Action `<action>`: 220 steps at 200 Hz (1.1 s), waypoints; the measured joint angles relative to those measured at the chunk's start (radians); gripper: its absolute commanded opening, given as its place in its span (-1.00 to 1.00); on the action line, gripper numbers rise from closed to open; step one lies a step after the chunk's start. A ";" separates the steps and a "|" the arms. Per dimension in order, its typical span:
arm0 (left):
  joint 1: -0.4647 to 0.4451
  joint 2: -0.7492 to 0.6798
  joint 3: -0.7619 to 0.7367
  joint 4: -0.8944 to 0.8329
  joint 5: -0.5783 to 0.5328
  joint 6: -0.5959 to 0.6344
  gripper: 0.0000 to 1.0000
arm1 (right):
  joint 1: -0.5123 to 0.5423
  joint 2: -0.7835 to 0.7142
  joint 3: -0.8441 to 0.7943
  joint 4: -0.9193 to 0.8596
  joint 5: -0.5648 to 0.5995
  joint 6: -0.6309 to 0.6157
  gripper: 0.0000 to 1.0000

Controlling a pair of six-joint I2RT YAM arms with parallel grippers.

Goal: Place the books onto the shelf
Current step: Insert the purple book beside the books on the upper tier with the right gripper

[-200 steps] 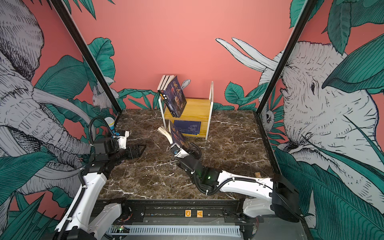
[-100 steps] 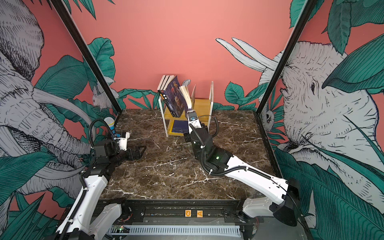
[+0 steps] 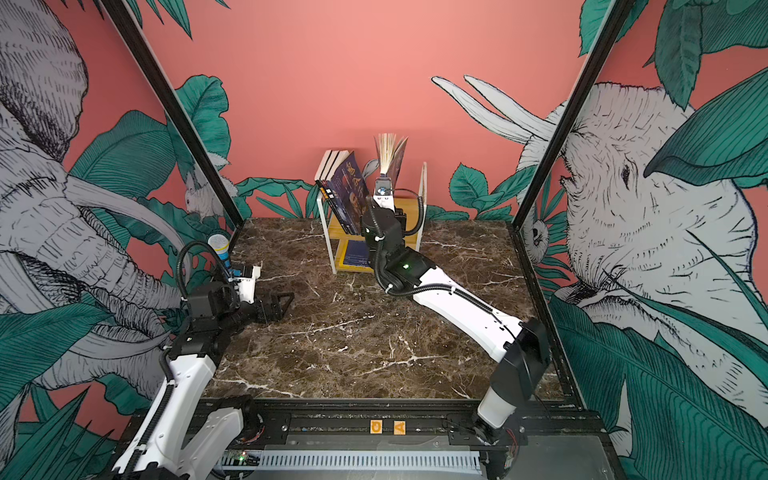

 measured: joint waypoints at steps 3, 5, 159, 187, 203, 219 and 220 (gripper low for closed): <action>-0.002 -0.001 0.000 0.000 0.000 0.000 0.99 | -0.002 0.012 0.008 -0.003 0.000 0.003 -1.00; -0.003 -0.002 0.000 0.000 0.000 0.000 0.99 | -0.003 0.020 0.012 -0.005 0.001 0.006 -1.00; -0.053 -0.006 0.000 -0.013 0.003 0.041 0.99 | -0.040 0.332 0.275 -0.121 -0.027 0.183 -1.00; -0.055 -0.006 0.003 -0.017 0.003 0.046 0.99 | -0.040 0.353 0.295 -0.115 -0.057 0.189 -1.00; -0.055 -0.005 0.003 -0.017 0.003 0.048 0.99 | -0.040 0.361 0.305 -0.113 -0.081 0.188 -1.00; -0.056 -0.005 0.004 -0.017 0.003 0.048 0.99 | -0.040 0.366 0.309 -0.112 -0.103 0.185 -0.94; -0.056 -0.005 0.004 -0.017 0.003 0.048 0.99 | -0.040 0.366 0.309 -0.112 -0.105 0.185 -0.93</action>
